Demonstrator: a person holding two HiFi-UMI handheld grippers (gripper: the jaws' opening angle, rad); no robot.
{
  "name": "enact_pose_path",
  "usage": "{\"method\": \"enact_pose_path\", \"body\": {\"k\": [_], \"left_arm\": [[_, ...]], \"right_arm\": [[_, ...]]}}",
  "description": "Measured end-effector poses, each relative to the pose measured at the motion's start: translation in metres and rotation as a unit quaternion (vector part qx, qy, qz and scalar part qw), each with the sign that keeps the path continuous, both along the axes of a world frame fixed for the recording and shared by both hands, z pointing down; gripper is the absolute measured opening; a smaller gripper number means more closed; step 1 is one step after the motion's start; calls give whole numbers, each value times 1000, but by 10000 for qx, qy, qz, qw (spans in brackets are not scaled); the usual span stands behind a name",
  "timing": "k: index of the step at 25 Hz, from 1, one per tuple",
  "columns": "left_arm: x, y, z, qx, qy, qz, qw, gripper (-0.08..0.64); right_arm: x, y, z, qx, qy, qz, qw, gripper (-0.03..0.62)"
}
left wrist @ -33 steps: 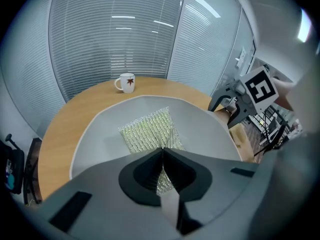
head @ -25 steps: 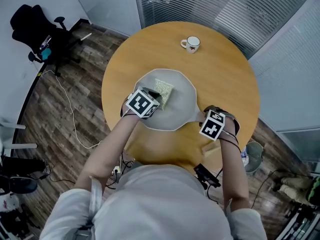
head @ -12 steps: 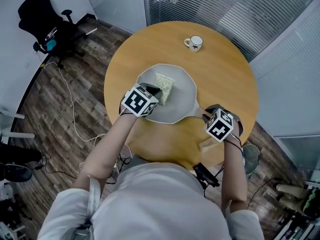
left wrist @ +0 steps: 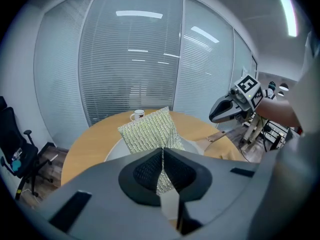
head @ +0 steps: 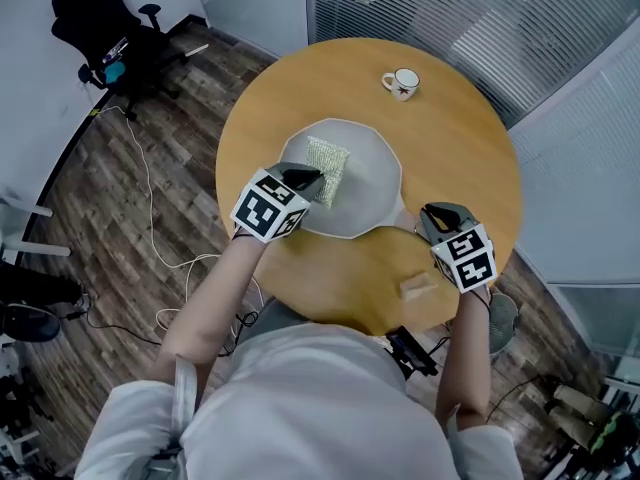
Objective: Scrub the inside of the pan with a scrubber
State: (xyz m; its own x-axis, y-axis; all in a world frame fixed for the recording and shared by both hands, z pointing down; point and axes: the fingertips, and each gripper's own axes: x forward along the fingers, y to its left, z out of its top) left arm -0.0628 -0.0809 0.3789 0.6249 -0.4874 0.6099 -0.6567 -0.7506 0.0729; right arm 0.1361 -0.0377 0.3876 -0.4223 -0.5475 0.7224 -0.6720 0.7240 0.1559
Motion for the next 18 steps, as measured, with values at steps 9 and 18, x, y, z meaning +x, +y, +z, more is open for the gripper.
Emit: {"method": "enact_pose_path", "body": {"k": [9, 18], "left_arm": [[-14, 9, -36, 922, 117, -385, 9949, 18], [-21, 34, -71, 1760, 113, -569, 9827, 18]], "right_arm": [[14, -10, -68, 1465, -729, 475, 9854, 41], [30, 10, -130, 2618, -1787, 842, 9447, 41]]}}
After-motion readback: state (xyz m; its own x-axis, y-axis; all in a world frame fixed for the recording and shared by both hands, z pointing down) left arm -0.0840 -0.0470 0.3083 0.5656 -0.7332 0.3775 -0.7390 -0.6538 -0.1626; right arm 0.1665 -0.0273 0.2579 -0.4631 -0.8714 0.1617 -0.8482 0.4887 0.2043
